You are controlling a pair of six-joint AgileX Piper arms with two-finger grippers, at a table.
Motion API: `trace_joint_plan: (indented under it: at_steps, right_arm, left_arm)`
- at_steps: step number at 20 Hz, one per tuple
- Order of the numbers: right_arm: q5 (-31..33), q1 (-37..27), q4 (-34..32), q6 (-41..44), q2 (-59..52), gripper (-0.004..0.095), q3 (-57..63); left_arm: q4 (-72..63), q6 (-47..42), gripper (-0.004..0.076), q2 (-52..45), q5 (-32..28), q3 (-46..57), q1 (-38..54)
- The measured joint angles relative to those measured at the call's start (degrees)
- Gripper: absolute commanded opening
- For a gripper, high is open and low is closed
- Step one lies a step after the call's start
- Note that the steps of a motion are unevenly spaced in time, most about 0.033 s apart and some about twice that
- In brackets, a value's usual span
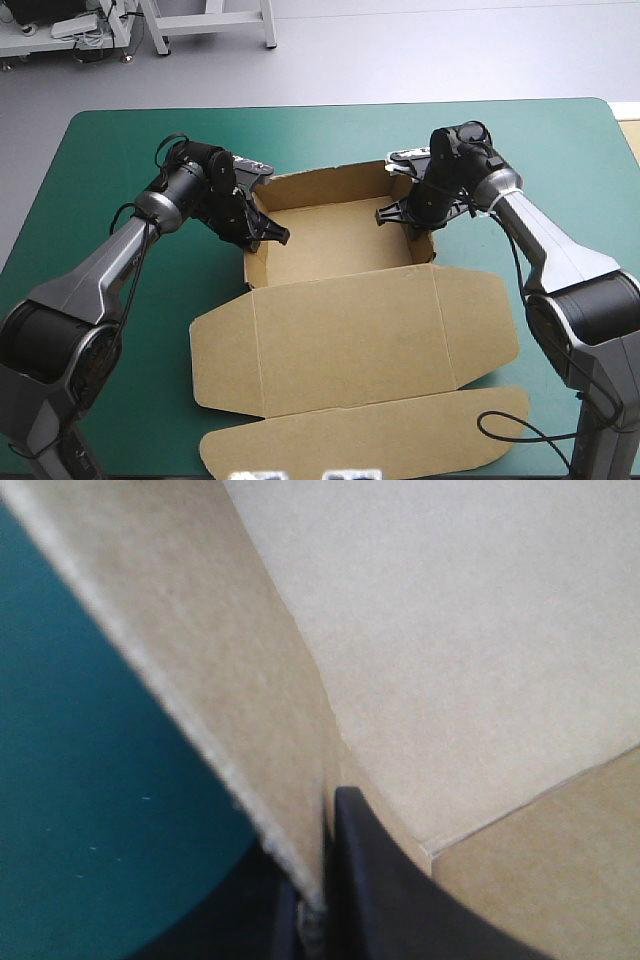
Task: Fold the box
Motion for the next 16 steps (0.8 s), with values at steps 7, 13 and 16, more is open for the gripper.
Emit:
trace_joint_plan:
  at_steps: [7, 13, 16]
  right_arm:
    - [-0.3, 0.9, 3.3, -2.5, 0.3, 0.0824, 0.0]
    - [-0.2, 0.9, -1.1, -2.9, -1.6, 0.0822, -2.3]
    - [-0.2, 0.9, -1.7, -3.5, -4.5, 0.0822, -4.4]
  left_arm:
    - [2.3, 2.3, 0.0511, 0.3, 0.6, 0.2, 0.0]
    - [5.3, 2.4, 0.0511, -3.7, 1.1, -4.1, 0.0]
    - [5.3, 2.4, 0.051, -8.8, 1.2, -6.5, 0.0]
